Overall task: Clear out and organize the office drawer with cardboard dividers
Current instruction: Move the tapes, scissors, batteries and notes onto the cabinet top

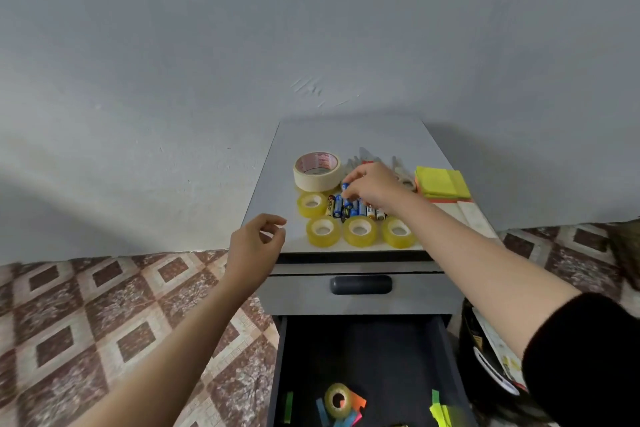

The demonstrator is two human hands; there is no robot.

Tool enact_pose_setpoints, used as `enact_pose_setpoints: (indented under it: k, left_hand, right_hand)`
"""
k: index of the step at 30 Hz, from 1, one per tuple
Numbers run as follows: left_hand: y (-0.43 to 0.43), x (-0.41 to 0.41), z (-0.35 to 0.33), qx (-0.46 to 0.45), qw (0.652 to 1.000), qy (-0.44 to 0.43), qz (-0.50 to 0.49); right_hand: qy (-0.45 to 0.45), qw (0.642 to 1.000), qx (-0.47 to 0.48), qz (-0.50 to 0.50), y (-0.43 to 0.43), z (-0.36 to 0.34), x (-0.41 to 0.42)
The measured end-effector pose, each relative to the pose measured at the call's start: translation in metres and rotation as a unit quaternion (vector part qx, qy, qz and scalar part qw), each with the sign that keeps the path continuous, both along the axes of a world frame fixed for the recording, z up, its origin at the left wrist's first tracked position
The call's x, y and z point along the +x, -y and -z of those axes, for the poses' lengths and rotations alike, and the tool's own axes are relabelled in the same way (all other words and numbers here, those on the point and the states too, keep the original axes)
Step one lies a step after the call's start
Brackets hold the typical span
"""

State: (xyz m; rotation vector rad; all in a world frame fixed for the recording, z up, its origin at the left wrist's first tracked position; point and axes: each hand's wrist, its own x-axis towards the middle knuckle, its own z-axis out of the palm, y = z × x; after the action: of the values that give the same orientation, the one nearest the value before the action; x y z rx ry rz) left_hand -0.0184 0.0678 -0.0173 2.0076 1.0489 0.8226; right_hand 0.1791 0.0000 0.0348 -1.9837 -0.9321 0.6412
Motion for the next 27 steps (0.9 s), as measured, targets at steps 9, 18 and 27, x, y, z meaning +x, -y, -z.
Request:
enact_pose_setpoints:
  k: [9,18,27]
  left_hand:
    - [-0.008,-0.014,0.019,-0.030,0.999,-0.002,0.012]
    - [-0.001,-0.016,0.015,-0.047,0.998,-0.002,0.030]
    - [0.038,-0.025,0.011,-0.052,0.997,-0.012,0.058]
  right_hand:
    - [0.044,0.997,-0.055,0.016,-0.041,0.021,0.001]
    - [0.052,0.997,-0.038,0.039,-0.033,0.015,-0.002]
    - [0.016,0.997,0.076,0.005,0.036,-0.007,-0.042]
